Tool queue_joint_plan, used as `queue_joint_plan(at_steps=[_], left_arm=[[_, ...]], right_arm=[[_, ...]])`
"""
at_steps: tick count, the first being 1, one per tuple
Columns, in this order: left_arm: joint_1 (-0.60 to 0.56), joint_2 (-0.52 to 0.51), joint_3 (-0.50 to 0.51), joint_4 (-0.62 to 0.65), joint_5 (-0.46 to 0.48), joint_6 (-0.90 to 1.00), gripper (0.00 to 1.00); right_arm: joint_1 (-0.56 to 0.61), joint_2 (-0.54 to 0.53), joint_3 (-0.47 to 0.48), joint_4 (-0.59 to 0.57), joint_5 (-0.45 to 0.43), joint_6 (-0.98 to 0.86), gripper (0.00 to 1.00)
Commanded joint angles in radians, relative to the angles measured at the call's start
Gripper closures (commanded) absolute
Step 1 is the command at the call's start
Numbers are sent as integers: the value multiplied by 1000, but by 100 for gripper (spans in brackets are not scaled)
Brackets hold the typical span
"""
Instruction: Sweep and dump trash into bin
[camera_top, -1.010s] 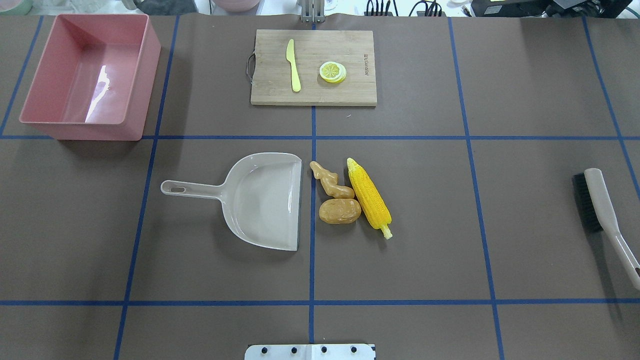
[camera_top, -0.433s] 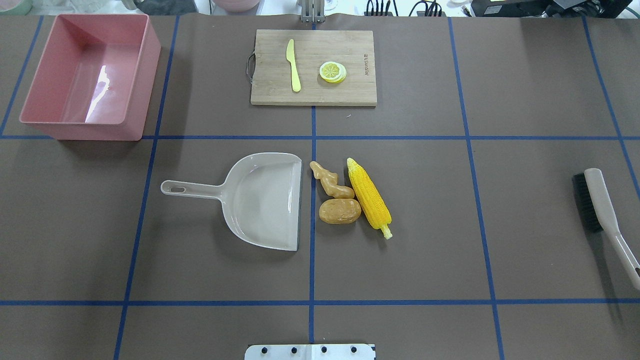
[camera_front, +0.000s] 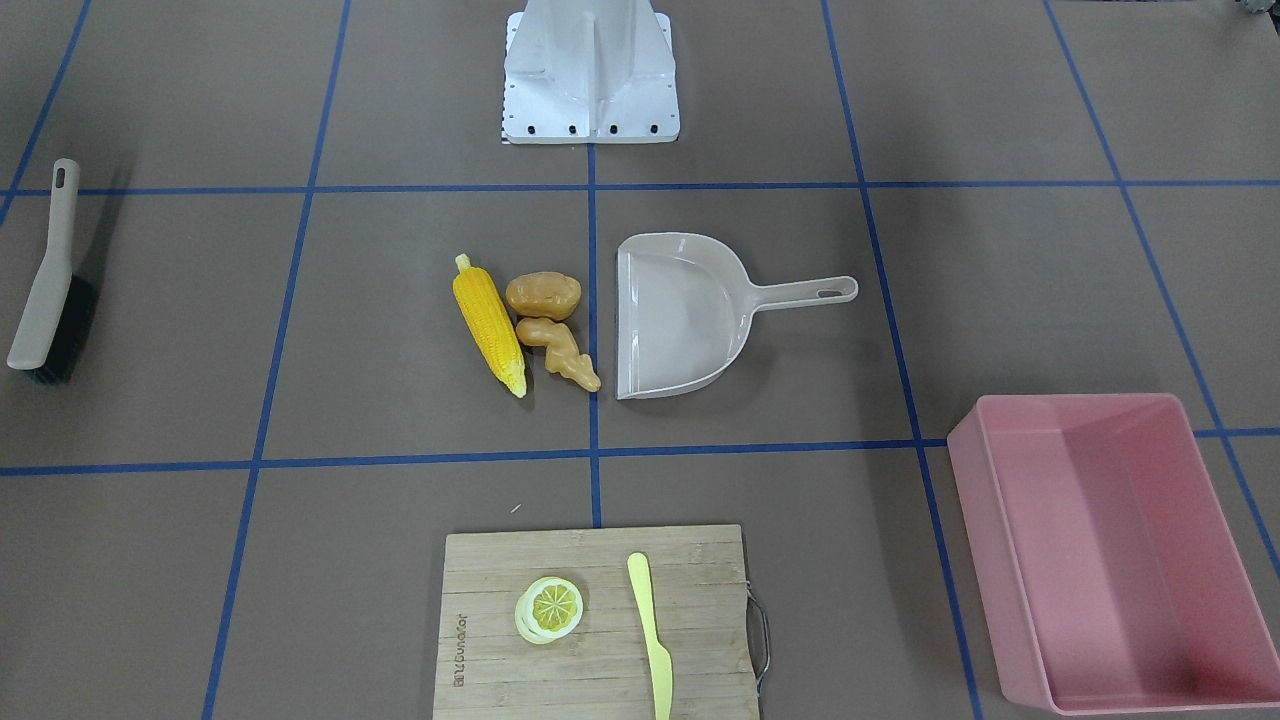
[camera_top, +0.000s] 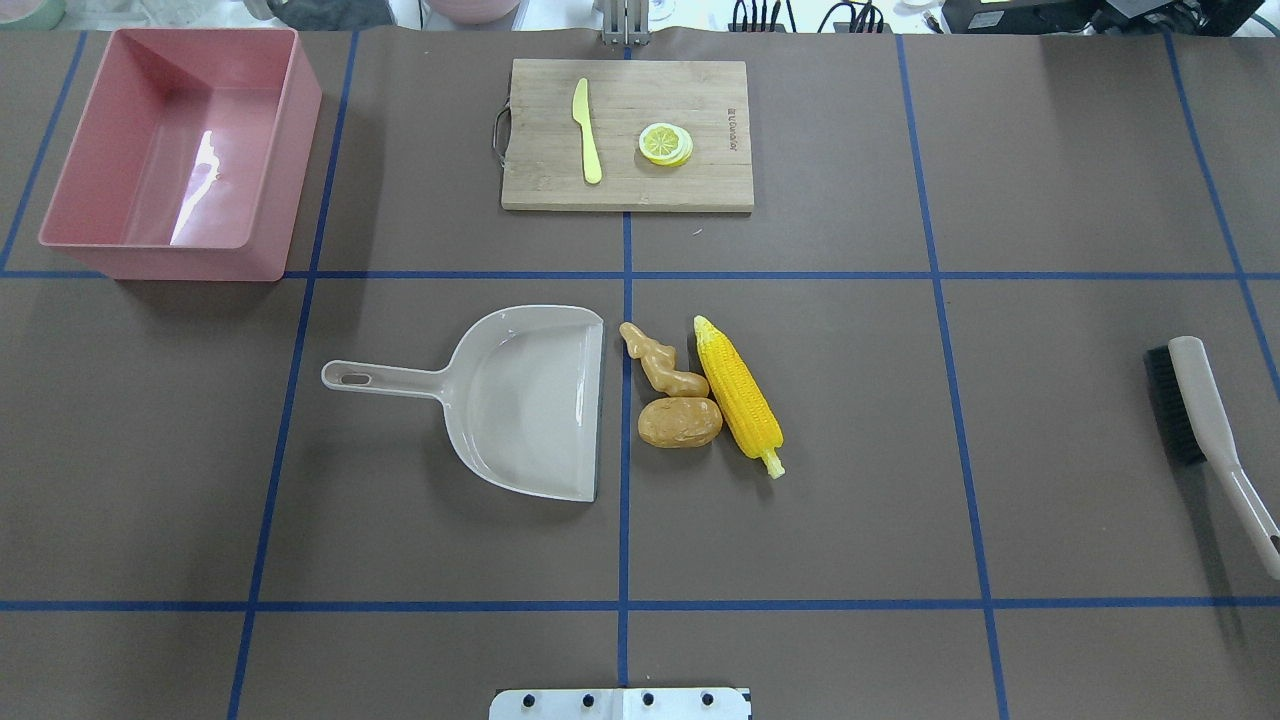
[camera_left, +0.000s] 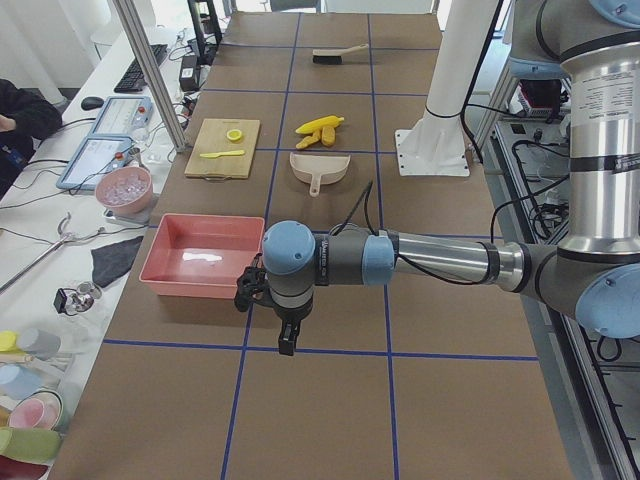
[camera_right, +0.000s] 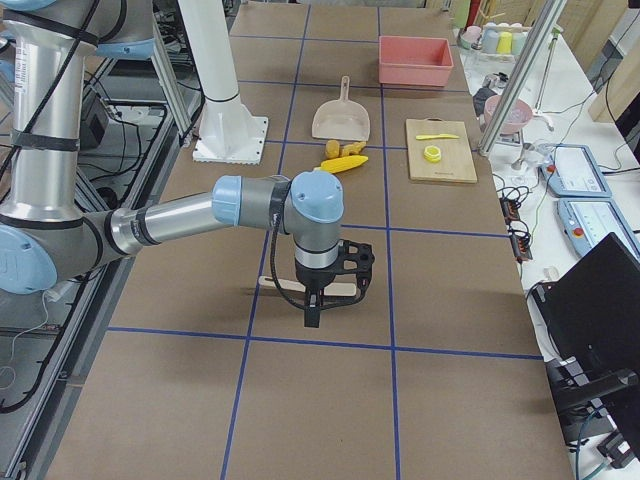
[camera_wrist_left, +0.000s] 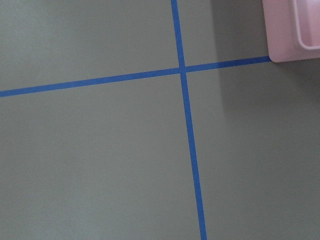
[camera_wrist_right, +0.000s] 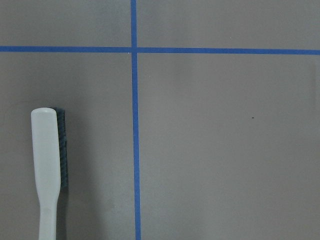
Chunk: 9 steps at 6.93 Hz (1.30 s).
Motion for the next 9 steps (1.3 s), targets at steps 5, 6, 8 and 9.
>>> queue_joint_plan(at_steps=[5, 6, 8, 9], left_arm=[[278, -262, -71, -134, -83, 5, 2], [380, -292, -80, -219, -83, 5, 2], [577, -427, -60, -333, -80, 5, 2], [632, -450, -63, -347, -80, 5, 2]], right_arm=[[5, -59, -8, 6, 18, 3, 0], [13, -61, -13, 6, 21, 0, 0], [46, -67, 4, 8, 23, 0, 0], [47, -65, 11, 8, 26, 0, 0]])
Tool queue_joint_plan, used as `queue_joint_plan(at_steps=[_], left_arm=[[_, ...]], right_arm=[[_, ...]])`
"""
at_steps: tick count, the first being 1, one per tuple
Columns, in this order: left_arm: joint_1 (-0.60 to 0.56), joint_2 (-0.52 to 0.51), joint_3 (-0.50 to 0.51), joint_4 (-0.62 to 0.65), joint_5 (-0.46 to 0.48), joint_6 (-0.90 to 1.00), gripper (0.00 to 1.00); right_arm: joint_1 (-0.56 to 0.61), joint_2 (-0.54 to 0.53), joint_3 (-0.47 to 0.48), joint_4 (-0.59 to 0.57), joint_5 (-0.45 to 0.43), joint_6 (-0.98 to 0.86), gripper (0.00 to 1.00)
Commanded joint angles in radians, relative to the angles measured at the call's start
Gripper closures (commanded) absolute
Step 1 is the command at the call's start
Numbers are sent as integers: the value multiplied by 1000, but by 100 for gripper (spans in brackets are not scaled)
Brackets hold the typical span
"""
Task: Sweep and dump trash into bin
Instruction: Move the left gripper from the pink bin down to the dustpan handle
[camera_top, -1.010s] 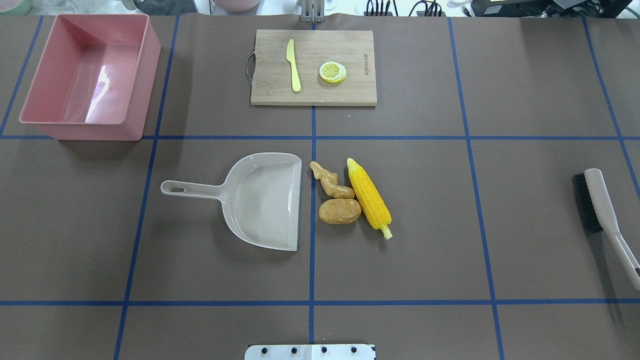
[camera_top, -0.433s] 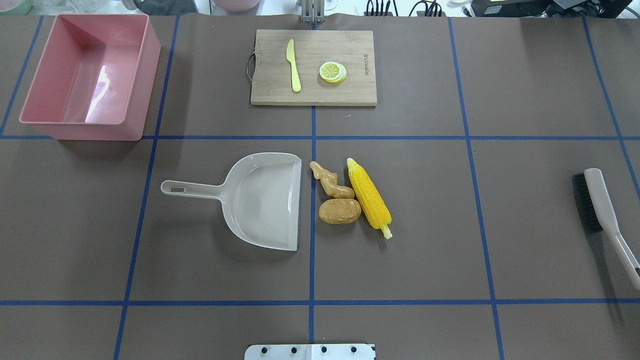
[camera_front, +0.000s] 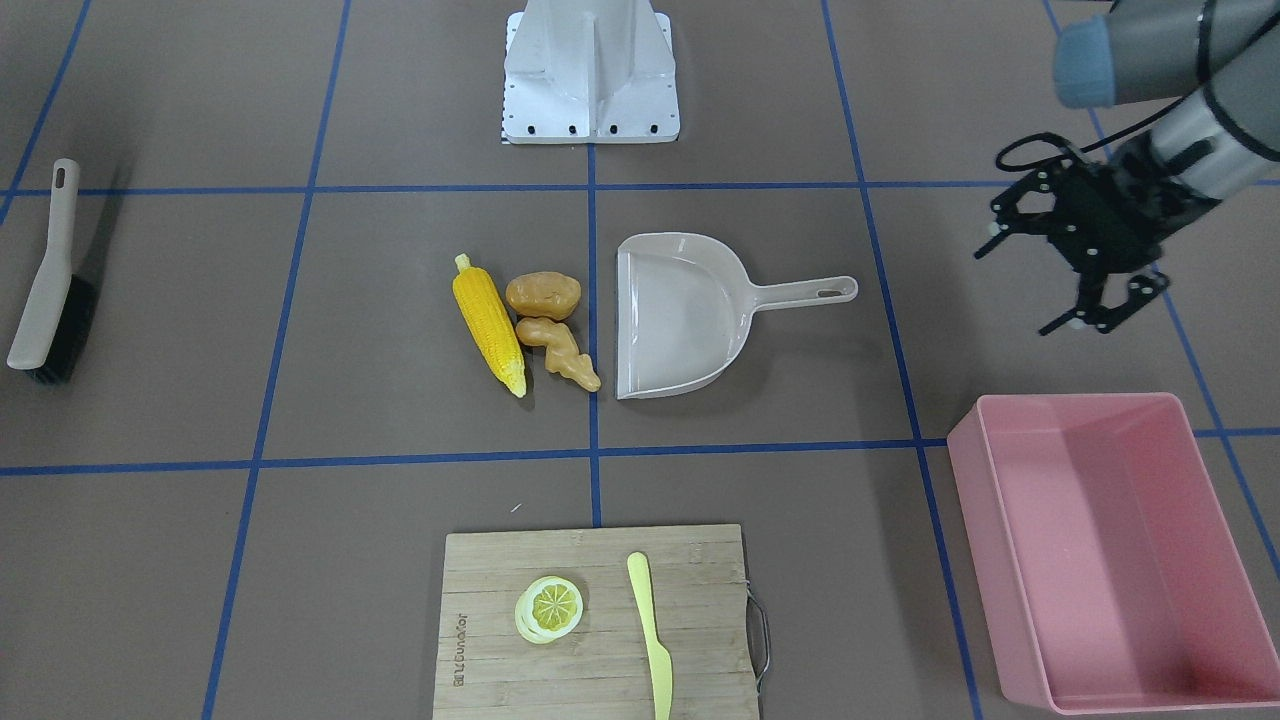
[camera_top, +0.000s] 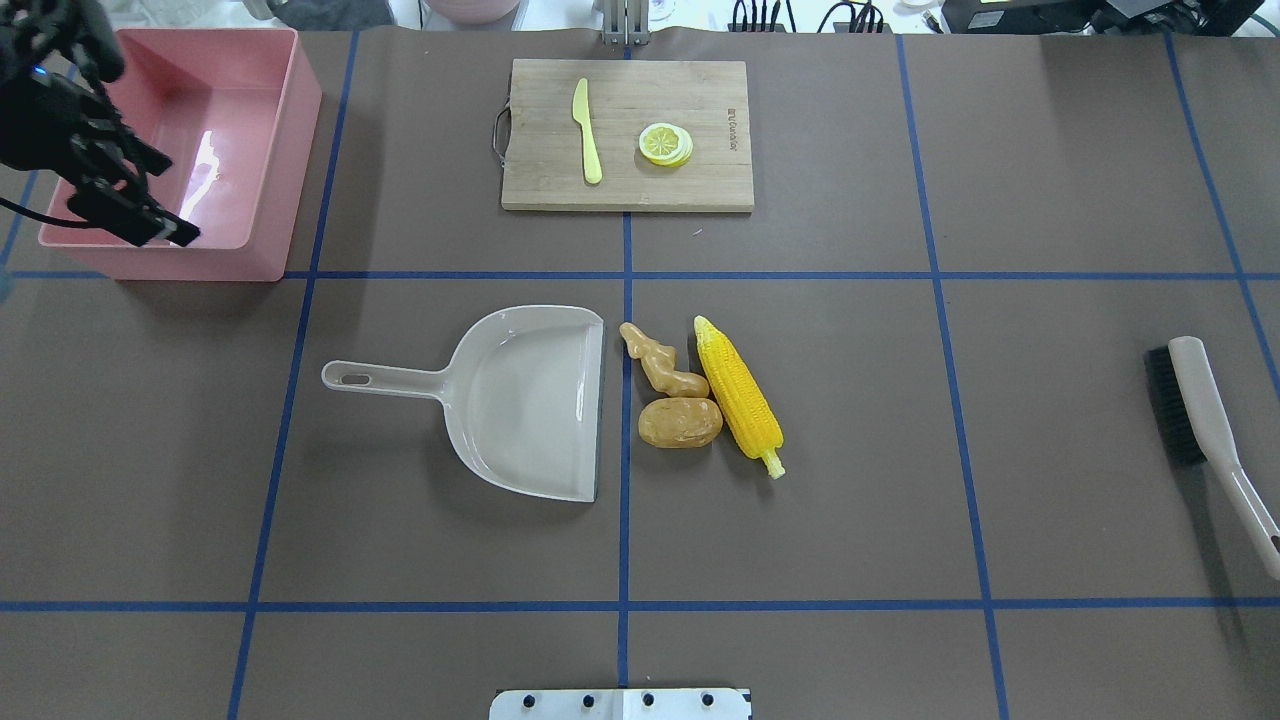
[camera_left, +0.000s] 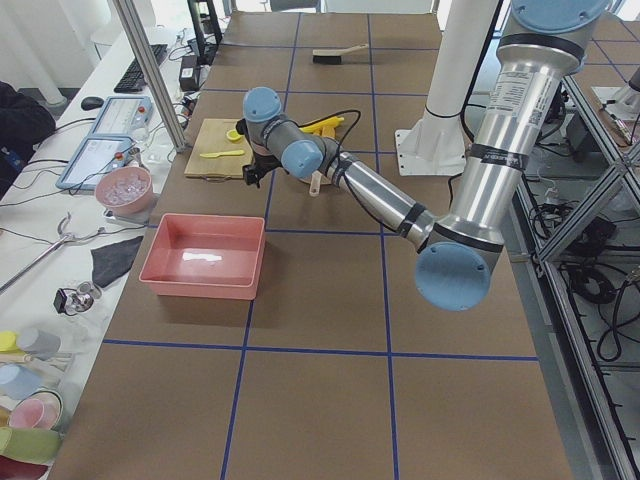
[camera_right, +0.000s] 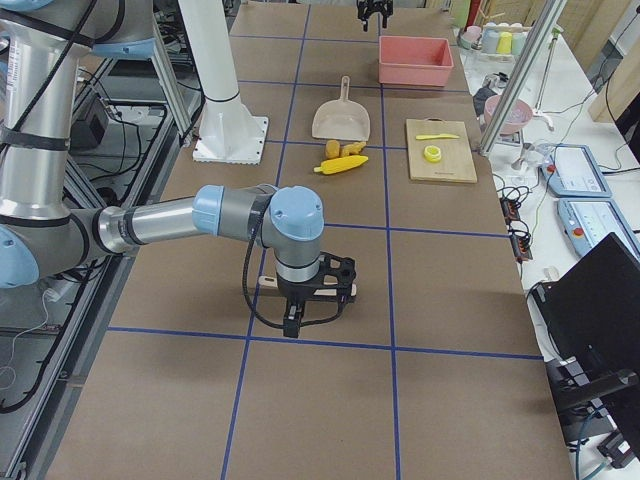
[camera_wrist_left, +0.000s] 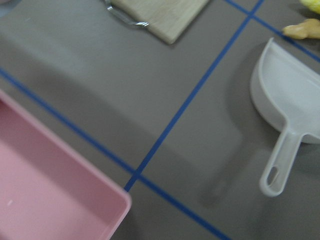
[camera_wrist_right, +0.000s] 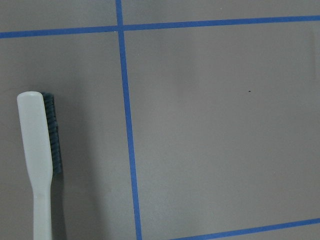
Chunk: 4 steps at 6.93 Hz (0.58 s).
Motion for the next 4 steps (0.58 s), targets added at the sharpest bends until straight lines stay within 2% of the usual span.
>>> queue_joint_plan(at_steps=[1, 2, 3, 4], left_arm=[[104, -80, -1, -58, 15, 0, 2], [174, -130, -3, -69, 10, 0, 2], [190, -135, 3, -131, 13, 2, 2], [204, -128, 2, -182, 68, 5, 2]], right_arm=[[7, -14, 19, 0, 5, -5, 0], [7, -40, 14, 0, 30, -5, 0], [7, -43, 14, 0, 39, -8, 0], [7, -52, 8, 0, 57, -10, 0]])
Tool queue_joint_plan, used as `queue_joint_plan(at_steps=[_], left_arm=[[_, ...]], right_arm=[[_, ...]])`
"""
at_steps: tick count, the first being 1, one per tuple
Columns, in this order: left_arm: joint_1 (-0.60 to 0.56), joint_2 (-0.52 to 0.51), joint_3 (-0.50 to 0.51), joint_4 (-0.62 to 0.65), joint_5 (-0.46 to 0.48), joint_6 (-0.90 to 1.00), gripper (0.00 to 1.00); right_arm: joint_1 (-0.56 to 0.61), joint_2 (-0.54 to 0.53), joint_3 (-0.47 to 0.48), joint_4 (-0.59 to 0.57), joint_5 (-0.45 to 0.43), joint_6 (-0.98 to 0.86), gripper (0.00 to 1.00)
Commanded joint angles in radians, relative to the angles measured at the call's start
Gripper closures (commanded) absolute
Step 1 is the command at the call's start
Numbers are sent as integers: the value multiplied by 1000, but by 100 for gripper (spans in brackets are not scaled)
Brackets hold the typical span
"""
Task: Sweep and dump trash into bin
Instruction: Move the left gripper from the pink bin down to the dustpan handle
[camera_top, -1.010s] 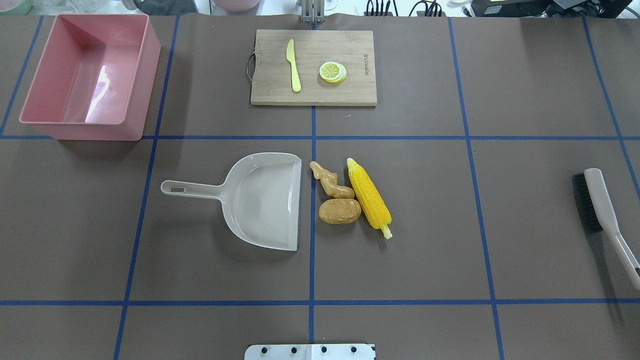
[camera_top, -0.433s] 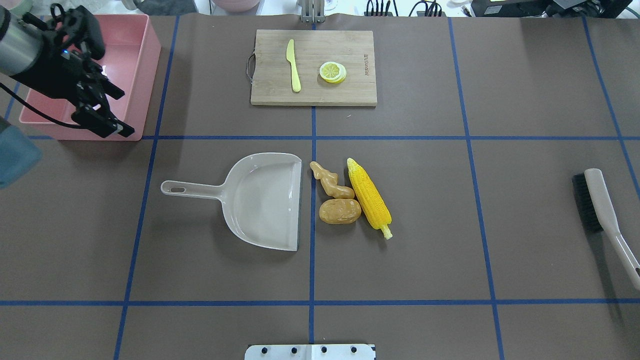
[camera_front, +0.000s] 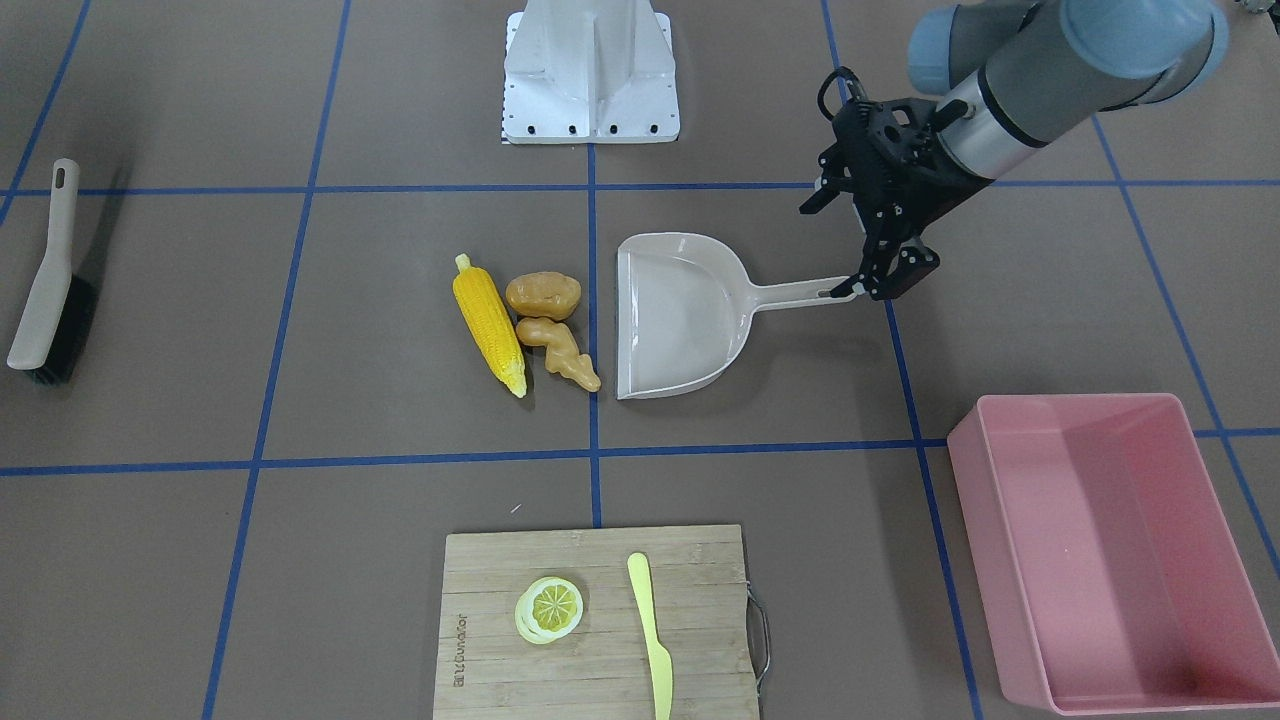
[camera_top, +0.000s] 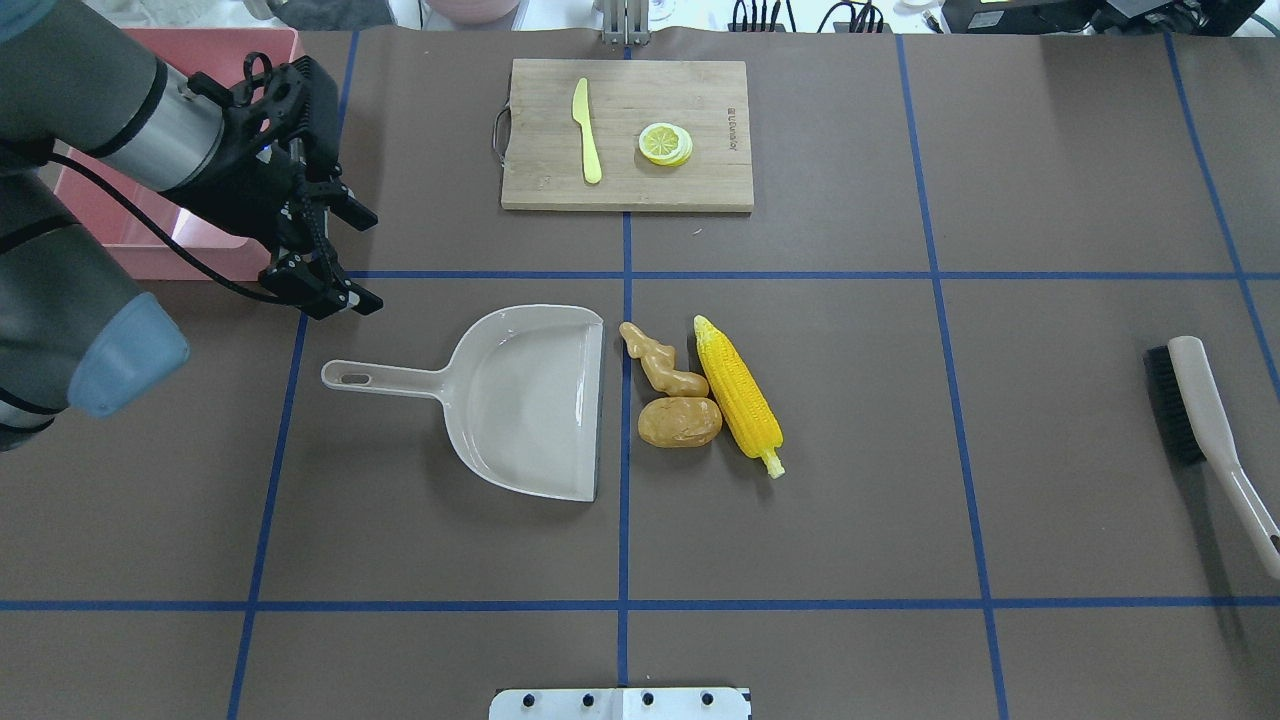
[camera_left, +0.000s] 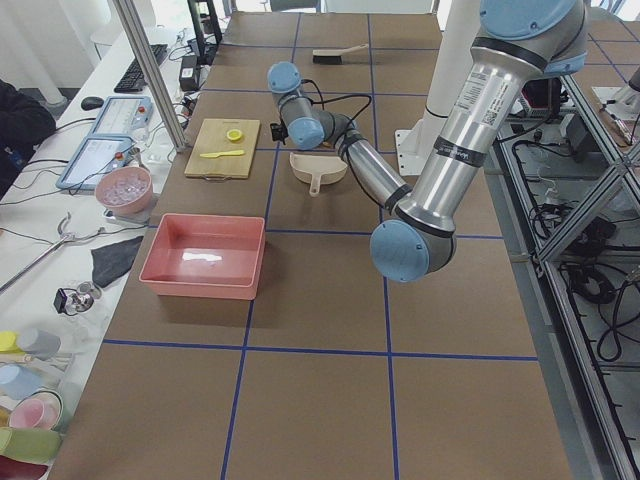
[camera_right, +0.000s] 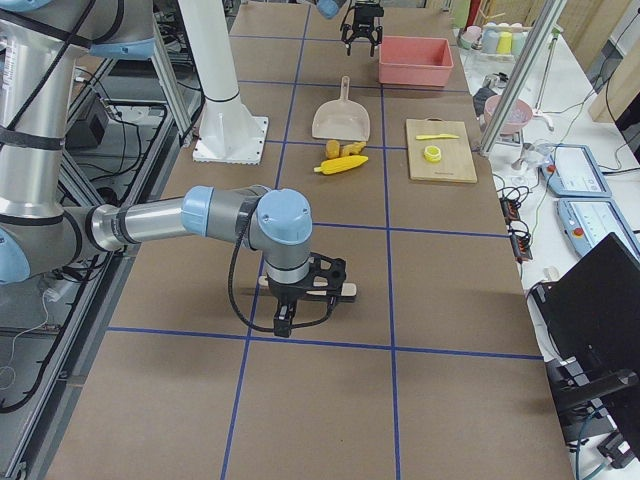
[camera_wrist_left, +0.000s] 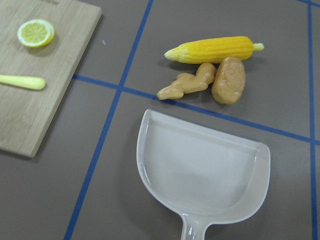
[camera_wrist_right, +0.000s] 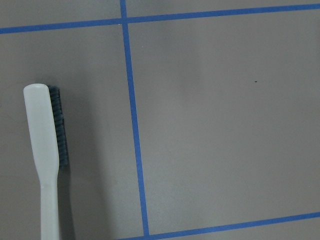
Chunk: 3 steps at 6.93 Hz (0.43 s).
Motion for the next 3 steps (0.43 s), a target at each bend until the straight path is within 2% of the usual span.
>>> queue_joint_plan(at_steps=[1, 2, 3], left_arm=[[39, 10, 0, -89, 48, 56, 2], [45, 17, 28, -102, 50, 105, 1], [45, 95, 34, -196, 54, 127, 1]], right_arm=[[-6, -20, -6, 0, 48, -69, 0], [-56, -19, 0, 0, 52, -38, 0], [-73, -17, 7, 5, 55, 70, 0]])
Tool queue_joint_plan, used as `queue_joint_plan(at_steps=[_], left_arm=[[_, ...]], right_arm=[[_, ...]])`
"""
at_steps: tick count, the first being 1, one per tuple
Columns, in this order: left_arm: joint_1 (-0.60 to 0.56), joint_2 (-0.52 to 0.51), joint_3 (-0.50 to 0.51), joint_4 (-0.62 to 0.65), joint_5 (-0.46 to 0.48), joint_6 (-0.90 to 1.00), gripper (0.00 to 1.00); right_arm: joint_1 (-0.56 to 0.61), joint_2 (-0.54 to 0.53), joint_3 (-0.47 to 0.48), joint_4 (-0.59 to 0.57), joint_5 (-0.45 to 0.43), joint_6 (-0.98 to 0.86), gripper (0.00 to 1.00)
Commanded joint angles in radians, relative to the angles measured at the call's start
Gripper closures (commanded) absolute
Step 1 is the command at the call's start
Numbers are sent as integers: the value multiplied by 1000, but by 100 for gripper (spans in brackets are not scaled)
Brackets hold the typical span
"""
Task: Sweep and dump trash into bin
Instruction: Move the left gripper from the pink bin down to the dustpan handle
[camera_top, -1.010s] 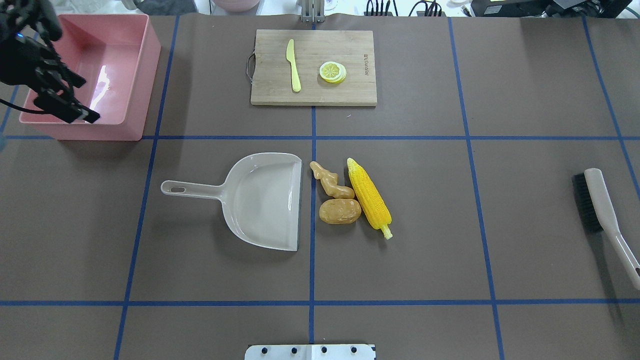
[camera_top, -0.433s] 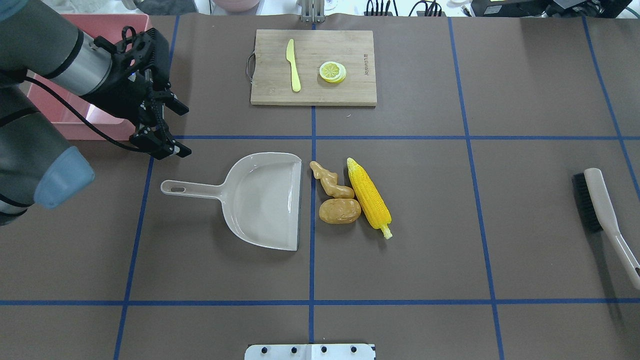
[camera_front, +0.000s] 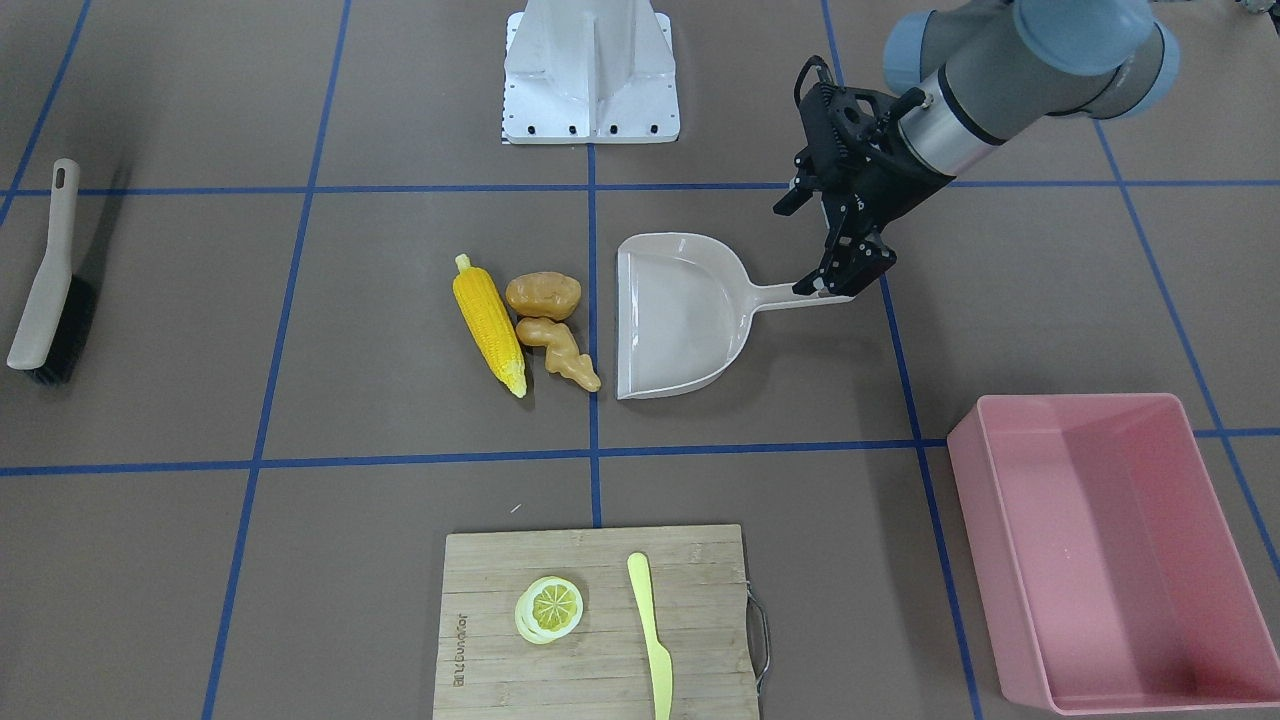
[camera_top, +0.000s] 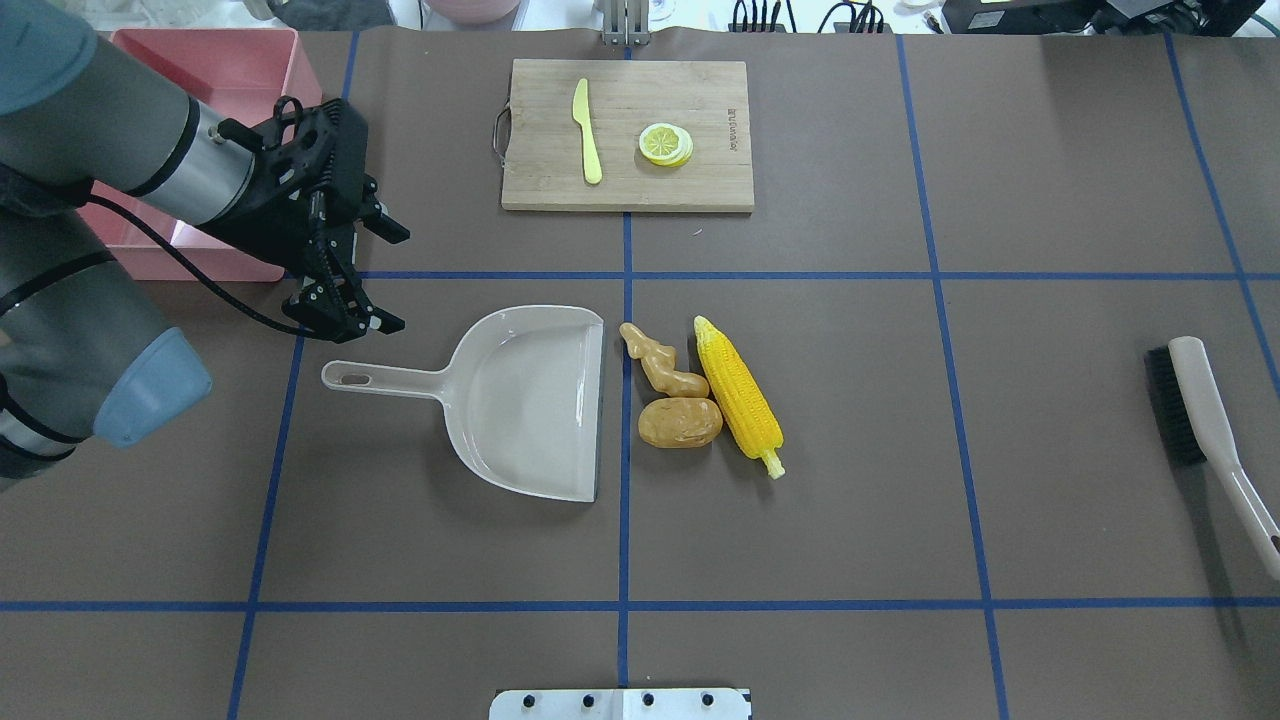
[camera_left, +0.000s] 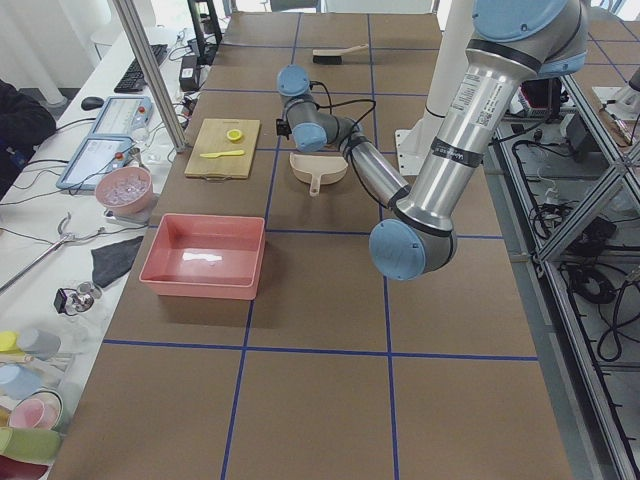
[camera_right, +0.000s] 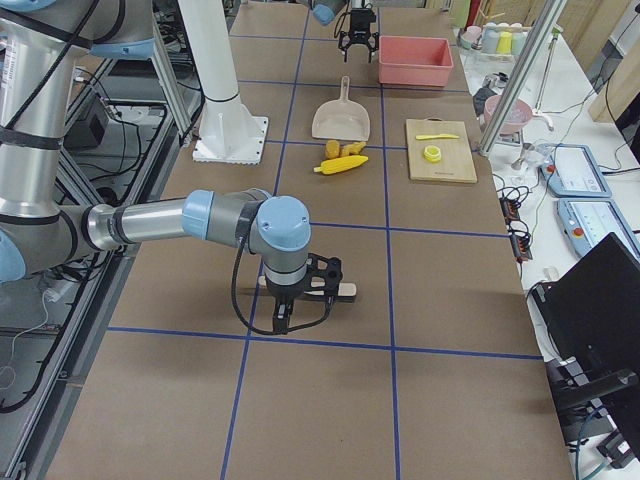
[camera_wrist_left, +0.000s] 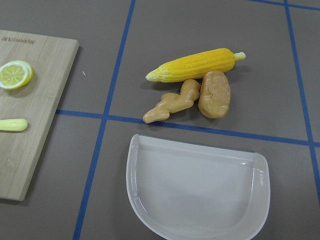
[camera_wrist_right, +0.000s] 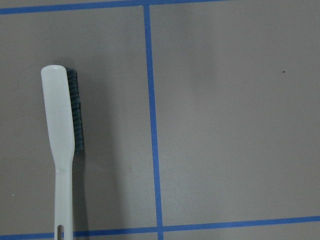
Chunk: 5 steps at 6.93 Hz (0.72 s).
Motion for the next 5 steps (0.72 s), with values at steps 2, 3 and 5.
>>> queue_joint_plan(at_steps=[2, 3, 5], left_arm=[[12, 183, 45, -254, 2, 16, 1], [15, 190, 77, -336, 5, -56, 2], [53, 178, 174, -607, 89, -279, 2]], right_arm=[[-136, -8, 13, 133, 12, 286, 0], [-203, -9, 13, 193, 12, 401, 0], [-343, -50, 15, 337, 9, 570, 0]])
